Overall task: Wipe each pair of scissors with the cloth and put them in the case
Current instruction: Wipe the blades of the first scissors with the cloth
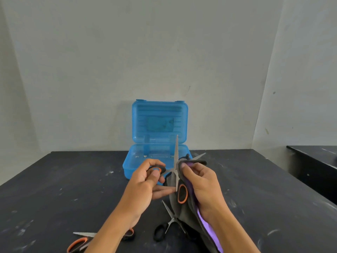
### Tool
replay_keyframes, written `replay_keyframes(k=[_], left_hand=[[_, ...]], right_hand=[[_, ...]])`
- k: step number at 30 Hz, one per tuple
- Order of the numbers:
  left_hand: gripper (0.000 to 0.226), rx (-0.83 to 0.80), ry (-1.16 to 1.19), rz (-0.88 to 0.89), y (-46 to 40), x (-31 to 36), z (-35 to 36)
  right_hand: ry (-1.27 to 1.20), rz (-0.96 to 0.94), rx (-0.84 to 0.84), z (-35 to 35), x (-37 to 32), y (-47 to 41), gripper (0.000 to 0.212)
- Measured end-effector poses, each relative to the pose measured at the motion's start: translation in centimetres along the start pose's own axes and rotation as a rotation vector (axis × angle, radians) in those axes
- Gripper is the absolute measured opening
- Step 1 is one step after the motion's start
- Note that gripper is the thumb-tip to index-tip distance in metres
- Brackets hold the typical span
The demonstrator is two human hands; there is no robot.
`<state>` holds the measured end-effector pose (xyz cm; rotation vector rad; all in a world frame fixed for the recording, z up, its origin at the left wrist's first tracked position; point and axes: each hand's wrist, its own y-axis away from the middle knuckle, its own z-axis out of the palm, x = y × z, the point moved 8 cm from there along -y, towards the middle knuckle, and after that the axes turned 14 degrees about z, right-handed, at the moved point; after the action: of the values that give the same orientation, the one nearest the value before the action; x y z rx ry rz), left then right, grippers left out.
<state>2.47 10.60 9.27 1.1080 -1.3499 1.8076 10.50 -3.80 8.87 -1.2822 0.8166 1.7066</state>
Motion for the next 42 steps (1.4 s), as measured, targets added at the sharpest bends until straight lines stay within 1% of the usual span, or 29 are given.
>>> replay_keyframes(k=[1, 3, 4, 6, 7, 9, 11, 15, 18, 20, 22, 24, 27, 29, 32, 35, 37, 40, 42], left_hand=[[0.028, 0.003, -0.003, 0.004, 0.1, 0.1, -0.1], [0.030, 0.001, -0.013, 0.009, 0.2, 0.1, -0.5], [0.030, -0.004, -0.016, 0.009, 0.3, 0.1, -0.6], [0.031, -0.019, -0.012, 0.006, 0.5, 0.0, -0.9], [0.031, -0.024, -0.010, 0.003, 0.6, -0.1, -1.1], [0.033, -0.025, -0.022, -0.002, 0.7, -0.3, -1.5], [0.035, -0.013, -0.041, -0.003, 0.6, -0.6, -1.8], [0.037, 0.032, -0.058, -0.011, 0.6, -1.0, -2.1], [0.036, 0.041, -0.058, -0.004, 0.4, -1.0, -2.1], [0.035, 0.035, -0.077, 0.004, 0.3, -0.9, -2.1], [0.035, 0.027, -0.073, 0.000, 0.2, -0.9, -2.1], [0.035, 0.025, -0.058, -0.010, 0.3, -1.1, -2.3], [0.036, 0.037, -0.050, -0.031, 0.5, -1.4, -2.7], [0.037, 0.052, -0.051, -0.039, 0.5, -1.6, -2.9], [0.037, 0.061, -0.033, -0.045, 0.4, -1.8, -2.4], [0.037, 0.049, -0.037, -0.030, 0.3, -1.6, -2.0], [0.037, 0.031, -0.040, -0.026, 0.3, -1.5, -1.9], [0.036, 0.019, -0.007, -0.039, 0.5, -1.4, -1.8], [0.036, 0.035, 0.027, -0.052, 0.8, -1.6, -2.0]], right_hand=[[0.010, -0.005, -0.004, 0.1, -0.1, 0.1, 0.013], [0.036, -0.026, 0.005, 0.2, -0.3, 0.2, 0.019], [0.056, -0.047, 0.020, 0.2, -0.5, 0.3, 0.017], [0.129, -0.097, 0.055, 0.0, -0.8, 0.4, 0.008], [0.157, -0.112, 0.072, -0.1, -0.8, 0.3, 0.013], [0.127, -0.091, 0.104, -0.6, -0.6, 0.0, 0.021], [0.094, -0.065, 0.120, -1.1, -0.6, -0.2, 0.018], [0.143, -0.042, 0.098, -1.1, -0.2, -0.5, 0.013], [0.202, -0.072, 0.014, -0.1, 0.2, -0.2, 0.001], [0.247, -0.077, -0.013, 0.4, 0.7, 0.0, 0.008], [0.225, -0.080, 0.022, 0.2, 0.7, -0.1, 0.014], [0.149, -0.078, 0.075, -0.5, 0.3, -0.3, 0.021], [0.069, -0.058, 0.118, -1.6, -0.3, -0.4, 0.025], [0.068, -0.047, 0.098, -1.6, -0.2, -0.4, 0.023], [0.106, -0.041, 0.040, -0.6, 0.4, -0.4, 0.005], [0.115, -0.023, -0.009, 0.2, 0.9, -0.1, 0.004], [0.119, -0.040, 0.023, 0.1, 0.7, 0.0, 0.006], [0.098, -0.077, 0.102, -0.5, 0.0, -0.2, 0.019], [0.035, -0.062, 0.139, -1.0, -0.2, -0.3, 0.015]])
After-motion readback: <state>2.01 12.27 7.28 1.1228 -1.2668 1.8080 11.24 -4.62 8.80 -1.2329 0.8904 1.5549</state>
